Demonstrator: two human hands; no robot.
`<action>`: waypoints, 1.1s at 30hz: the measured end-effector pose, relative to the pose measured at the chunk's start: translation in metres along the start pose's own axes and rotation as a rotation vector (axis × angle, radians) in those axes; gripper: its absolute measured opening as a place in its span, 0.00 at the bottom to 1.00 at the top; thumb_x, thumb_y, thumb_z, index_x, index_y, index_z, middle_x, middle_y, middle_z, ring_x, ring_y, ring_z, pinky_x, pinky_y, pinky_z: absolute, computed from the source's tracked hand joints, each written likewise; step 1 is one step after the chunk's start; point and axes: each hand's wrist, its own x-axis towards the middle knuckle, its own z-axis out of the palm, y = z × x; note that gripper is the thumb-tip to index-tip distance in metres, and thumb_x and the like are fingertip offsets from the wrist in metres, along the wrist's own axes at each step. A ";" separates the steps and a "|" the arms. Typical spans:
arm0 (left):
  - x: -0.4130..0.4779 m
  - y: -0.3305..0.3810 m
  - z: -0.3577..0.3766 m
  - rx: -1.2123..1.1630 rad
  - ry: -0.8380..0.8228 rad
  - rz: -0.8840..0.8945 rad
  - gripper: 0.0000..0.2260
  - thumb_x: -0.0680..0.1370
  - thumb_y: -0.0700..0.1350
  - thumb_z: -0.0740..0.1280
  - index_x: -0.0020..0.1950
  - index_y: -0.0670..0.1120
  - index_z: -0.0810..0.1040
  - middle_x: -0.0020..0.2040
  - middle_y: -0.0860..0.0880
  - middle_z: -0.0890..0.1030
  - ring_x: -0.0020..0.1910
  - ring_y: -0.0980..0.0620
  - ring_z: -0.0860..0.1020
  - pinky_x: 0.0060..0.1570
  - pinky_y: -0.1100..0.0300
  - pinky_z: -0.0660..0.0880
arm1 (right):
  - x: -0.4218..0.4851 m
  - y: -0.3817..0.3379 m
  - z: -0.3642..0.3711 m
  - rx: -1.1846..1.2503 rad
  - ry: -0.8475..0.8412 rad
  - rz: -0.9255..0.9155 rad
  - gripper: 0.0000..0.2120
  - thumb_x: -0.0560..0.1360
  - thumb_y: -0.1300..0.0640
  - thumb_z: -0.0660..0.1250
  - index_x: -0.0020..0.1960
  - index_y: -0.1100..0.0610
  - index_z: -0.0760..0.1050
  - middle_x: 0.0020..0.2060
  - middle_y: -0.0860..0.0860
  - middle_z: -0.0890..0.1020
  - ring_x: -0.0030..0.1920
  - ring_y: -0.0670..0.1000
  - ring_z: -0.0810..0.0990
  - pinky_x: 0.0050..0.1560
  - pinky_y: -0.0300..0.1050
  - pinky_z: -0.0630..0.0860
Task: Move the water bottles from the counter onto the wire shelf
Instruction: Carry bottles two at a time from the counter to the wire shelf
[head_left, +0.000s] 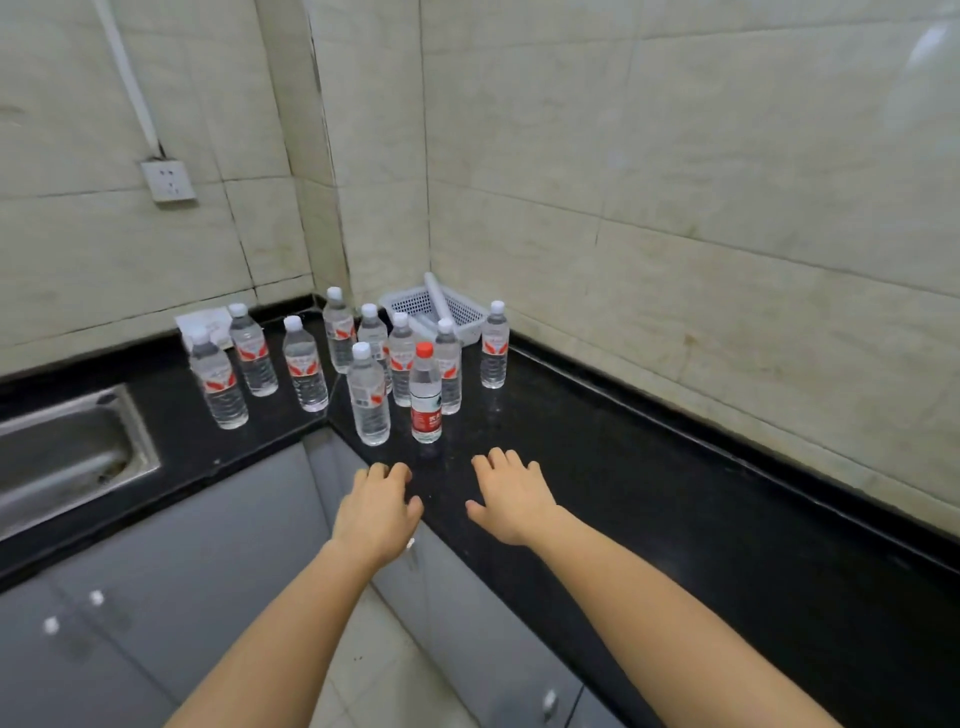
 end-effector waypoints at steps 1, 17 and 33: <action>0.015 -0.008 0.001 -0.002 0.000 -0.010 0.17 0.78 0.50 0.60 0.64 0.46 0.70 0.62 0.44 0.73 0.63 0.44 0.68 0.58 0.50 0.72 | 0.019 -0.002 0.000 -0.001 -0.001 -0.009 0.27 0.79 0.47 0.61 0.74 0.58 0.60 0.69 0.57 0.68 0.69 0.59 0.66 0.67 0.60 0.65; 0.234 -0.074 -0.013 -0.095 0.180 -0.149 0.23 0.78 0.46 0.61 0.72 0.43 0.61 0.75 0.38 0.57 0.72 0.38 0.59 0.64 0.45 0.70 | 0.268 0.003 -0.027 0.108 0.053 -0.017 0.32 0.78 0.49 0.62 0.77 0.58 0.53 0.70 0.58 0.68 0.69 0.59 0.67 0.68 0.61 0.67; 0.291 -0.099 -0.014 0.025 0.120 -0.082 0.18 0.80 0.50 0.58 0.68 0.44 0.65 0.56 0.42 0.75 0.57 0.43 0.72 0.45 0.51 0.72 | 0.302 -0.004 -0.029 0.092 0.082 -0.033 0.20 0.80 0.49 0.61 0.70 0.56 0.66 0.65 0.55 0.73 0.67 0.57 0.69 0.66 0.58 0.68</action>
